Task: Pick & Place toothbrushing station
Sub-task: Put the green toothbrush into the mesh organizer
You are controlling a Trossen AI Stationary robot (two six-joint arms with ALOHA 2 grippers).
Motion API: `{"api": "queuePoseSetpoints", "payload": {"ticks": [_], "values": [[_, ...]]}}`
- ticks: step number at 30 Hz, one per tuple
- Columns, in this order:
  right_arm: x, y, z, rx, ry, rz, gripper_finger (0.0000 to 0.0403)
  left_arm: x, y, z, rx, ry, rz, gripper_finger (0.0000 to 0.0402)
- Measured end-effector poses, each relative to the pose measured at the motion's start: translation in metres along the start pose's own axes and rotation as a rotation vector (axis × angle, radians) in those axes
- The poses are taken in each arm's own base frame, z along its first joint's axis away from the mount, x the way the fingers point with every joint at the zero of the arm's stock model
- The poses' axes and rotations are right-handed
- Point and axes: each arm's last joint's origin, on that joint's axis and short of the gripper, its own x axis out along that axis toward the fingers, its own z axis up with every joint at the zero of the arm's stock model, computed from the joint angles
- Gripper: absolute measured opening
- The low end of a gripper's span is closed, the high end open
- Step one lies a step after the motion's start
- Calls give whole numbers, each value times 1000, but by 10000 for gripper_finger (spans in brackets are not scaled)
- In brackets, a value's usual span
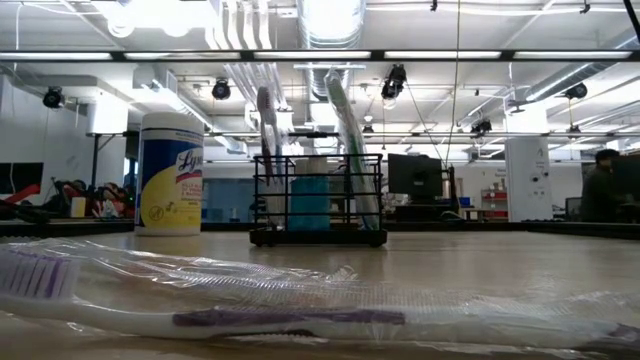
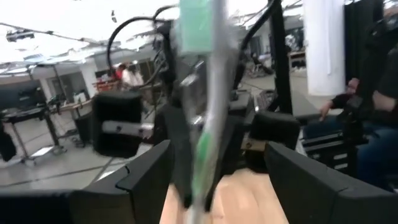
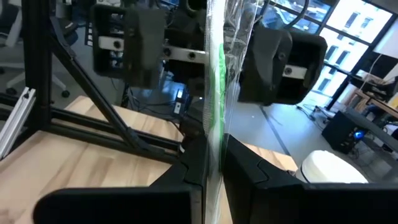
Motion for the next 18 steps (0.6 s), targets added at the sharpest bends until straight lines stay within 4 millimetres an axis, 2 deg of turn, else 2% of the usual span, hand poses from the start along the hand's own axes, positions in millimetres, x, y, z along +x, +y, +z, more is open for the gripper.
{"api": "queuePoseSetpoints", "payload": {"ticks": [7,18], "values": [[0,0,1,-15,-14,-7,24,8,-1,2,29,2,-9,259],[0,0,1,-22,-14,-8,24,7,0,10,54,-52,-28,251]]}}
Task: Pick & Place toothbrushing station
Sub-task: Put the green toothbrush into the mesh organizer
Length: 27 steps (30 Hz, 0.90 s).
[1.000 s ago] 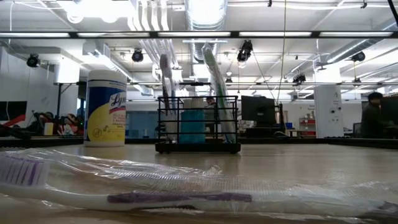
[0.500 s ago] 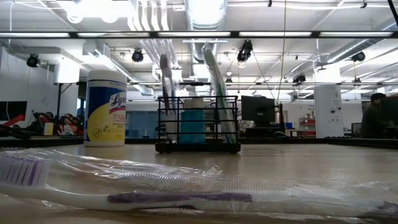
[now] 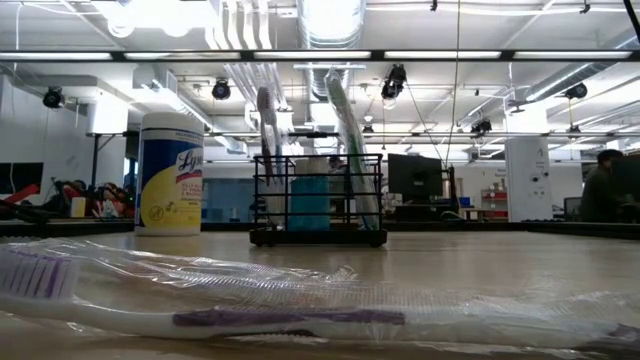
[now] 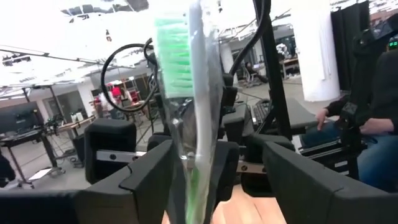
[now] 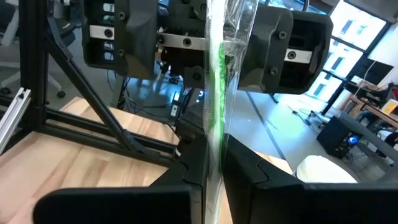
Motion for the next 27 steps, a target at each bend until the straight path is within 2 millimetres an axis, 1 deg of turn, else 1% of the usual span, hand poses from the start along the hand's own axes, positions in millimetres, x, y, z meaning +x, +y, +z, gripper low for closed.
{"api": "queuePoseSetpoints", "payload": {"ticks": [3,6,9,14,15,18,21,24,27], "values": [[0,0,0,-1,2,-10,24,0,0,1,-3,-12,-15,224],[0,-1,0,-10,3,-18,24,0,0,1,-4,-15,-14,183],[0,0,0,-12,2,-16,24,1,0,0,-2,-12,-10,133],[0,1,-1,-14,-3,-11,24,5,1,-3,18,4,4,35],[0,1,-1,-11,-3,-12,25,5,1,-3,28,5,6,24],[0,1,-2,-11,-1,-11,25,5,2,-3,46,7,10,24],[0,1,-3,-12,8,8,36,4,2,-3,46,16,14,24],[-3,0,0,26,8,32,61,1,5,2,47,22,8,24],[-13,-6,8,56,22,35,96,-4,8,9,44,14,4,24]]}}
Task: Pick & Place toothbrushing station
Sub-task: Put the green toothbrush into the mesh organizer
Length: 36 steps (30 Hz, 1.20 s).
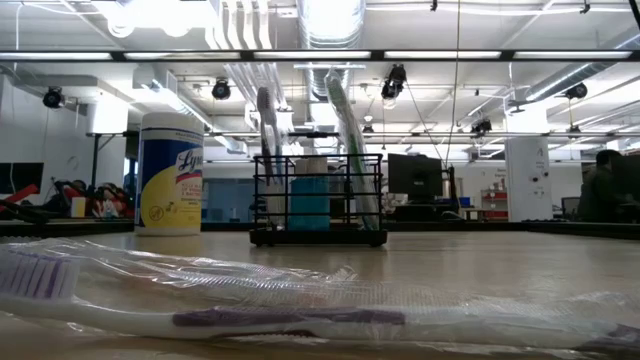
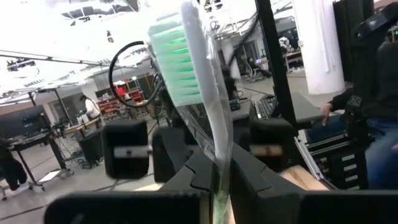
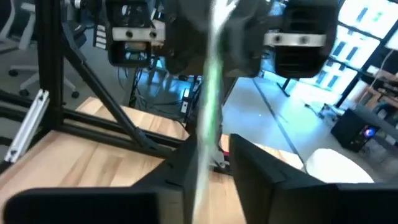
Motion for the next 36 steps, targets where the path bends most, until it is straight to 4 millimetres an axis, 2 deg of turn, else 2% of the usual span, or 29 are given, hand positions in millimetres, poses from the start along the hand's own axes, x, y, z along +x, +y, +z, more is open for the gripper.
{"api": "queuePoseSetpoints", "payload": {"ticks": [4,7,11,15,18,24,30,36], "values": [[-22,-8,15,46,28,7,139,-10,5,5,-3,-4,1,24],[-42,-14,23,89,74,17,157,-18,8,5,-7,27,-9,24],[-72,-16,23,118,61,24,156,-20,2,-13,-12,71,-34,24],[-106,-15,9,153,2,26,130,-19,-6,-37,6,65,-44,24],[-135,-15,-3,183,-88,24,93,-20,-10,-57,50,70,-35,24],[-180,-14,-42,278,-207,26,15,-14,-3,-83,75,133,36,24],[-206,-14,-75,311,-238,-5,10,7,10,-101,83,206,94,24],[-221,-14,-94,337,-236,-22,8,26,21,-119,72,246,112,24]]}}
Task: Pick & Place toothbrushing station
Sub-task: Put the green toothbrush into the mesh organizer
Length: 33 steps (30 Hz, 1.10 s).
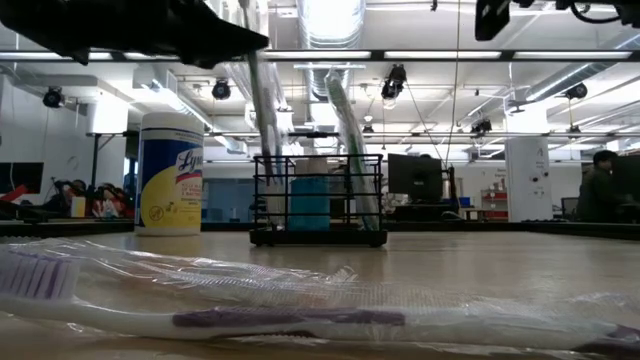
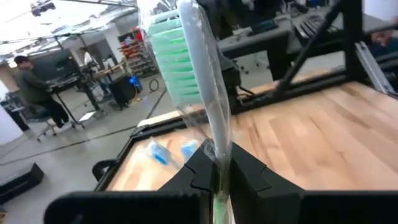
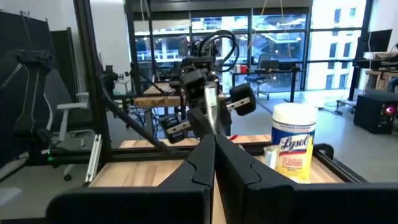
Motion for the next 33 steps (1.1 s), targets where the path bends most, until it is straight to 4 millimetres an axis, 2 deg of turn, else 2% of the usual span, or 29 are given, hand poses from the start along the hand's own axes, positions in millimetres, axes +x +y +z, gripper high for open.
{"api": "queuePoseSetpoints", "payload": {"ticks": [5,10,21,33], "values": [[-12,-3,-7,6,-15,-2,8,19,1,-6,-21,17,4,24],[-20,-6,-16,9,-8,-3,8,29,-3,-17,-24,66,-6,24],[-36,-12,-34,56,-17,-44,8,27,-4,-29,-51,109,5,24],[-38,-14,-38,62,-17,-113,8,18,-12,-64,-28,117,32,24]]}}
